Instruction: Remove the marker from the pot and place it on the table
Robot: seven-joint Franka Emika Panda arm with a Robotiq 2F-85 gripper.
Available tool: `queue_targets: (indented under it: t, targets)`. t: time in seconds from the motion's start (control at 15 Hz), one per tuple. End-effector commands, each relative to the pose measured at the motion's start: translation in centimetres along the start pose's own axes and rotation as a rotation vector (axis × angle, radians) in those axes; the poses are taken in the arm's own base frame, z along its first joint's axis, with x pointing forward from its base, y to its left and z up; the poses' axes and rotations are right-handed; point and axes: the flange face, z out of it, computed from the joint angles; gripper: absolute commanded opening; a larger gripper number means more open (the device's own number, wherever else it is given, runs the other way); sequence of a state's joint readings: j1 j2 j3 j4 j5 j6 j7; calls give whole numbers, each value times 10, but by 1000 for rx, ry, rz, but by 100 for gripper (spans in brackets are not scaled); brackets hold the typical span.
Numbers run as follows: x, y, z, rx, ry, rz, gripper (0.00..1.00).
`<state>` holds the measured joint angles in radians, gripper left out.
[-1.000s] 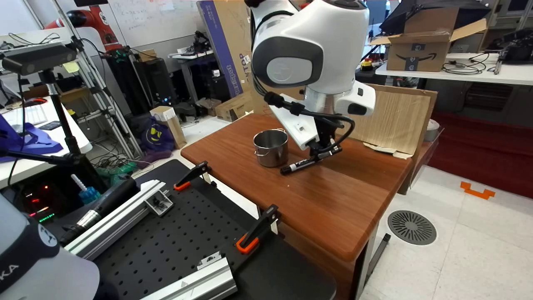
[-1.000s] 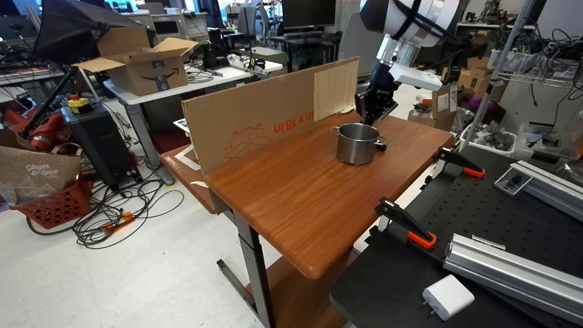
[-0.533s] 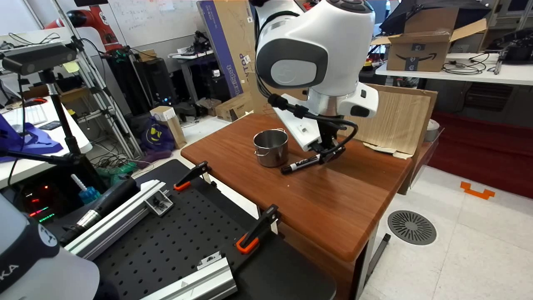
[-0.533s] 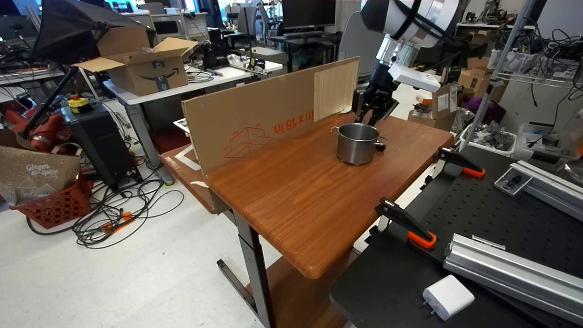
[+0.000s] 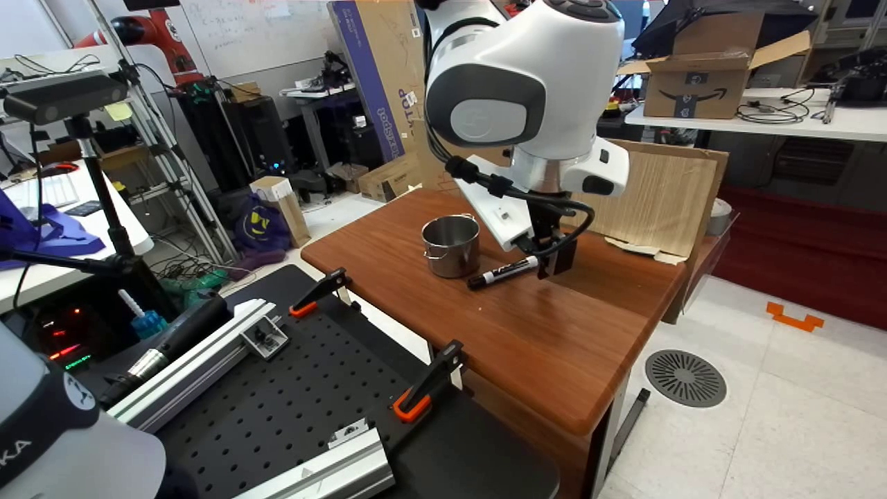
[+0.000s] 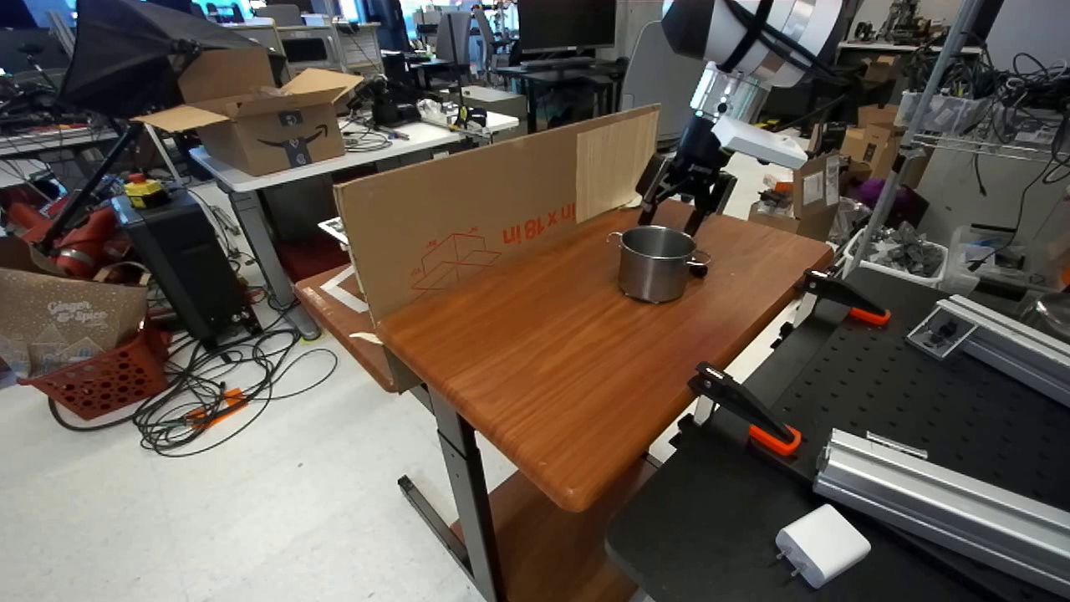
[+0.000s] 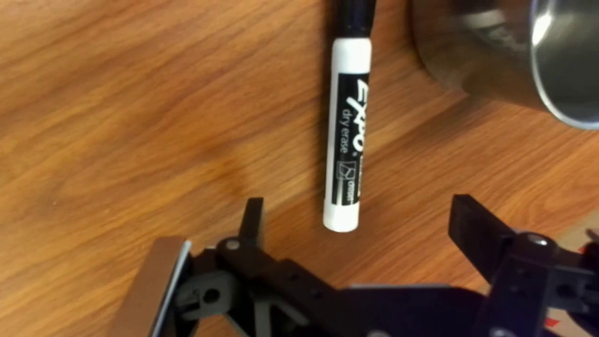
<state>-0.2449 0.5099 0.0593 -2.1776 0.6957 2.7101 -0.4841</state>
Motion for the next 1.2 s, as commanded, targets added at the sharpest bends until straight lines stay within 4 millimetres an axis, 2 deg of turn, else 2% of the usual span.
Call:
queue_targets:
  t: [0.0, 0.2, 0.27, 0.47, 1.13]
  targets:
    - [-6, -3, -14, 19, 3, 1, 100]
    - [-18, -9, -38, 41, 33, 4, 100]
    - [-5, -7, -20, 14, 19, 4, 100]
    - [-14, -10, -37, 20, 31, 5, 100]
    - [-17, -9, -35, 19, 25, 7, 100]
